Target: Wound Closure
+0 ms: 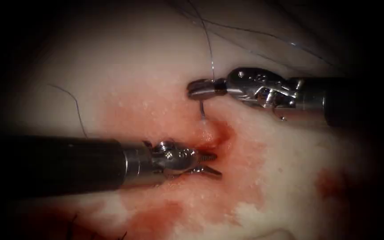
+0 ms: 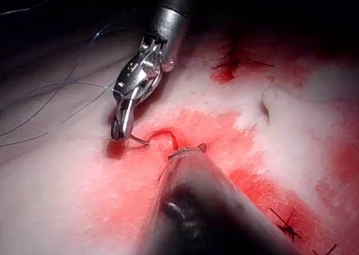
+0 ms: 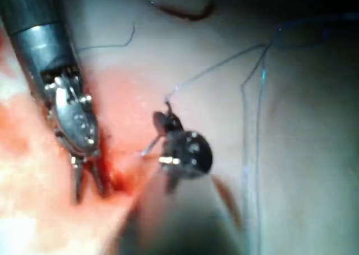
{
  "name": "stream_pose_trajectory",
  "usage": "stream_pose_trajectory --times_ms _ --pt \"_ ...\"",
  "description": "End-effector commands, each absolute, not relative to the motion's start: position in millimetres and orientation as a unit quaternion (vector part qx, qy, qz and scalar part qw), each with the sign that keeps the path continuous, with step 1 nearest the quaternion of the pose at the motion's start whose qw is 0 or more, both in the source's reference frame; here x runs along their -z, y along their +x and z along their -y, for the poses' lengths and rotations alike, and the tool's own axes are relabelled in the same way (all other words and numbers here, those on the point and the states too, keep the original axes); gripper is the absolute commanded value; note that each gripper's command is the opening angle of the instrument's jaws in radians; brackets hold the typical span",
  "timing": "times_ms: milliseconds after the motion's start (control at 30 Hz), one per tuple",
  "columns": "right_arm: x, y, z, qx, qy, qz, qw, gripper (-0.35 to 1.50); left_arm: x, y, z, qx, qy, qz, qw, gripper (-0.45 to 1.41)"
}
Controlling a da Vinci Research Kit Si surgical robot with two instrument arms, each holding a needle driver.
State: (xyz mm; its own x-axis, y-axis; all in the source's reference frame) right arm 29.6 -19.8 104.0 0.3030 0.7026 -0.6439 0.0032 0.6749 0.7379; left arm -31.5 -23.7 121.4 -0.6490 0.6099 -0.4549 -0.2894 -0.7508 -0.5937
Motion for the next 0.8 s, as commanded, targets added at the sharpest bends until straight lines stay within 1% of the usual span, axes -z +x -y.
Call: stream_pose_trajectory --times_ms 33,367,633,800 --pt "-104.0 30.3 19.8 -0.246 0.339 -0.533 0.735 -0.35 -121.9 -32.0 23.8 -0.875 -0.331 0.242 0.256 0.37" --pt "-103.1 30.5 21.3 -0.268 0.444 -0.474 0.712 -0.35 -122.0 -31.9 23.8 -0.875 -0.332 0.243 0.256 0.37" --pt "-102.7 30.1 22.8 -0.277 0.496 -0.43 0.702 -0.35 -122.0 -31.8 23.7 -0.876 -0.329 0.243 0.255 0.37" --pt "-102.9 29.6 23.3 -0.281 0.505 -0.422 0.699 -0.35 -122.1 -31.8 23.7 -0.876 -0.329 0.243 0.255 0.37"
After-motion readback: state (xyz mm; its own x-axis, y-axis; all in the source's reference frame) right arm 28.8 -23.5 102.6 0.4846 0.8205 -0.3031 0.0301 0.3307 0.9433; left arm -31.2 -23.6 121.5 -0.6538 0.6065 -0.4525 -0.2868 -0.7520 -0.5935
